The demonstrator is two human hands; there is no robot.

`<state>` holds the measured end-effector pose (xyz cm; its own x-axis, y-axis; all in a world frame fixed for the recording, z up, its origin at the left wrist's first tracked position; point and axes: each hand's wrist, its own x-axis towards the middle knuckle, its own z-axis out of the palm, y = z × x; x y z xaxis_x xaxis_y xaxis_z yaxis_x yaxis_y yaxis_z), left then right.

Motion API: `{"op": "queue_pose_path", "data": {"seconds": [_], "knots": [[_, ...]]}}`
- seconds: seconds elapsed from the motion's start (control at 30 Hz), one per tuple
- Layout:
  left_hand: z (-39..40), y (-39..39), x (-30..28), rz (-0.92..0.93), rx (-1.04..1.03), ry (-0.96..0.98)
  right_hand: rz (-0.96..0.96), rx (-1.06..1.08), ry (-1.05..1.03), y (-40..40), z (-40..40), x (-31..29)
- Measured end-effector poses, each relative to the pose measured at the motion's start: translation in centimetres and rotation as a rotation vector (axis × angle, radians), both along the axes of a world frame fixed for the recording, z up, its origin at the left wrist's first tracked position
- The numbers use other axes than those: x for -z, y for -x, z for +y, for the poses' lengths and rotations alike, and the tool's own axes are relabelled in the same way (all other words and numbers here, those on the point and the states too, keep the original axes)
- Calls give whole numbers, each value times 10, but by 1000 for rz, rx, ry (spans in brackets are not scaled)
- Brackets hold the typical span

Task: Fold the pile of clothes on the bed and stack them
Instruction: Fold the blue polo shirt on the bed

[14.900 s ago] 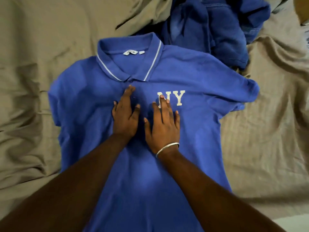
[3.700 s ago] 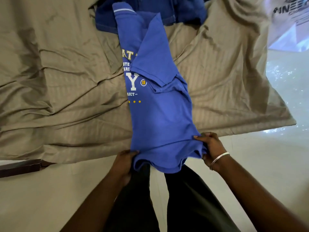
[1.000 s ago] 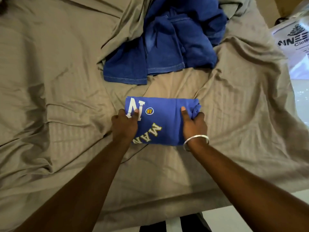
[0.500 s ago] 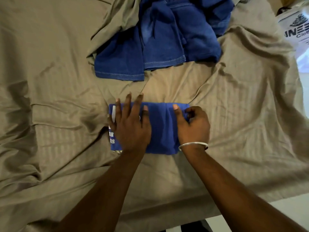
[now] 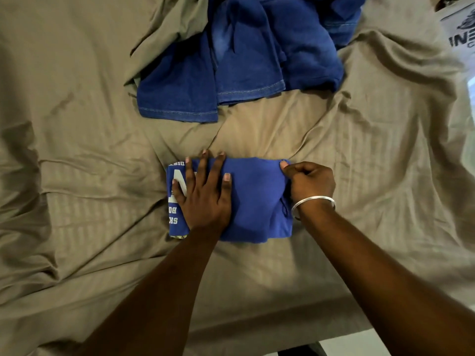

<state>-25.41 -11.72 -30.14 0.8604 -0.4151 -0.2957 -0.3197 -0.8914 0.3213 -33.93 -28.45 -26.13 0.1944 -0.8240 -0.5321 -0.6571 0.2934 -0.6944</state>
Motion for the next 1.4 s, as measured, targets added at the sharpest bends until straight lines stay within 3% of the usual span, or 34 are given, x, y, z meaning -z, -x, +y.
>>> {"op": "queue_pose_path", "data": {"seconds": [0.1, 0.17, 0.27, 0.33, 0.47, 0.6, 0.8, 0.97, 1.1, 1.13, 1.2, 1.27, 1.4], "knots": [[-3, -2, 2, 15, 7, -36, 54, 21, 173, 4, 21, -21], [-4, -2, 3, 20, 20, -45, 60, -100, 235, 19, 44, -34], [-3, -2, 5, 16, 15, -45, 158, -365, 164, 49, 77, -29], [-3, -3, 6, 12, 15, -47, 60, -409, 112, 66, 86, -15], [-1, -4, 8, 9, 36, -35, -273, -233, 91, 85, 94, -7], [-1, -4, 7, 4, 19, -24, -164, -79, 286, 69, 96, -16], [0, -2, 6, 6, 34, -14, 214, -122, 62, -13, 92, -20], [1, -4, 4, 6, 47, 34, 74, 72, -18, -20, 88, -11], [9, 9, -12, -19, -247, 506, 75, 68, 123, -15, 77, -14], [14, 11, -18, -107, -341, 529, 144, 28, 141, -19, 74, -15], [30, 7, -23, -203, -560, 367, 260, -33, 57, -29, 67, -12], [48, -3, -22, -75, -730, 285, 210, -22, -10, -28, 62, -7], [57, -18, -31, 349, -825, 534, -15, 64, 10, -3, 60, -4]]}}
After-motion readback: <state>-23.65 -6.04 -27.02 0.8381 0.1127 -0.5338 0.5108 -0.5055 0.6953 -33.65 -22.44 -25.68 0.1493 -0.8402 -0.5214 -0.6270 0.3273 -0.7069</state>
